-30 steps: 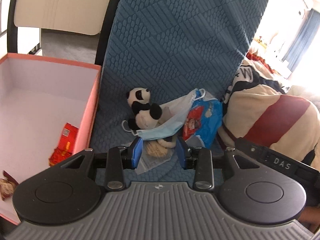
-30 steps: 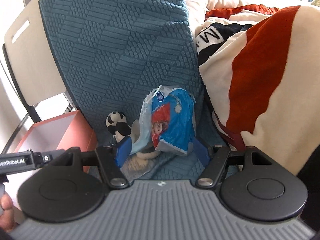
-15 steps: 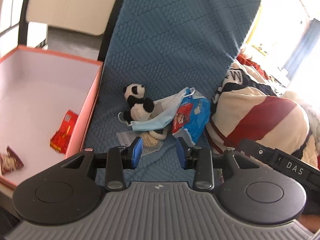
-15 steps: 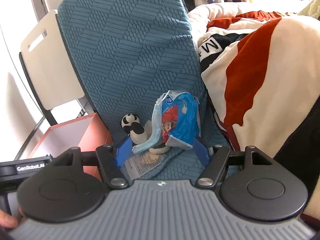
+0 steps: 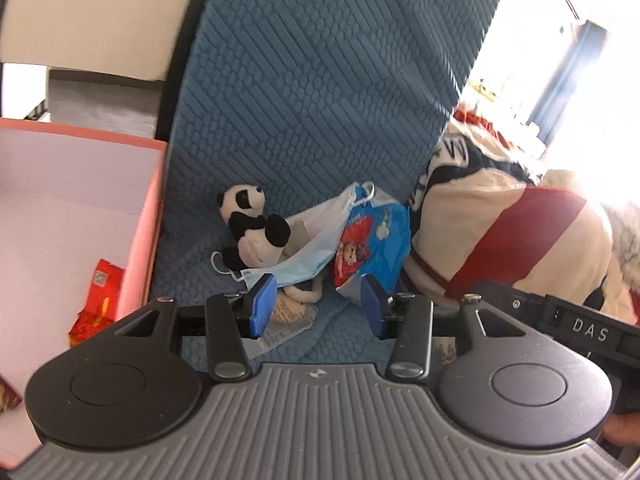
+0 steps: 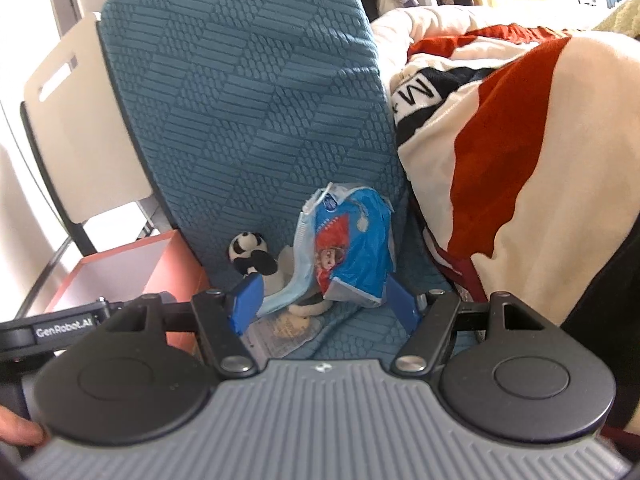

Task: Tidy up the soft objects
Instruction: 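Close the left tool on the panda plush while the right tool grasps the blue bag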

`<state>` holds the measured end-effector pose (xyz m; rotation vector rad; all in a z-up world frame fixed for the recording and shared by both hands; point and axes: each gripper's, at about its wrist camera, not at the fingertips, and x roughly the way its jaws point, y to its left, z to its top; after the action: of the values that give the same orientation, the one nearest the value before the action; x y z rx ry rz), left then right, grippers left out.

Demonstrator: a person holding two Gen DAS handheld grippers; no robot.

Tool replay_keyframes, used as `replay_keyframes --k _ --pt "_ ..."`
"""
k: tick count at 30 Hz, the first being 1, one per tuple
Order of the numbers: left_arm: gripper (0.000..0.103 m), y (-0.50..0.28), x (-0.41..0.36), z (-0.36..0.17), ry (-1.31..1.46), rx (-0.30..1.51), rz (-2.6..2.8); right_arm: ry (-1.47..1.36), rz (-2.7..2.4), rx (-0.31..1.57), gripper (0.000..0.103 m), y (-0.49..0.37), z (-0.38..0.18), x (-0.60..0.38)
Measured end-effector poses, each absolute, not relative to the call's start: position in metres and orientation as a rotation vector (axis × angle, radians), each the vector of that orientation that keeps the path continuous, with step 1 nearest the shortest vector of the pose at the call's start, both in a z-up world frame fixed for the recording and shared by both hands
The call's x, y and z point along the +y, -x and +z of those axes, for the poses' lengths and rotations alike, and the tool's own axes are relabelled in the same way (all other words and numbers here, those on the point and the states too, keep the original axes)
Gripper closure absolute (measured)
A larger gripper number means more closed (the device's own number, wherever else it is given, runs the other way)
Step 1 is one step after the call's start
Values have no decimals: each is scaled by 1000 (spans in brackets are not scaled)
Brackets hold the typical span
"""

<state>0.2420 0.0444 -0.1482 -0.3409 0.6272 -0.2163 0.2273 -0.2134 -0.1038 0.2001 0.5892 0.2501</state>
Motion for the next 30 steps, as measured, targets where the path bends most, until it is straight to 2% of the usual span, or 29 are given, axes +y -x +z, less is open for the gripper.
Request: replay_keyframes --k 11,24,30 --pt "50 -313 28 -190 316 652 -164 -203 266 639 33 -283 -163 -211" --pt "50 -364 28 -211 350 740 -100 -259 300 687 33 -333 -179 -214" --pt "43 -386 34 -220 370 766 -76 -308 253 717 42 -361 -190 -214"
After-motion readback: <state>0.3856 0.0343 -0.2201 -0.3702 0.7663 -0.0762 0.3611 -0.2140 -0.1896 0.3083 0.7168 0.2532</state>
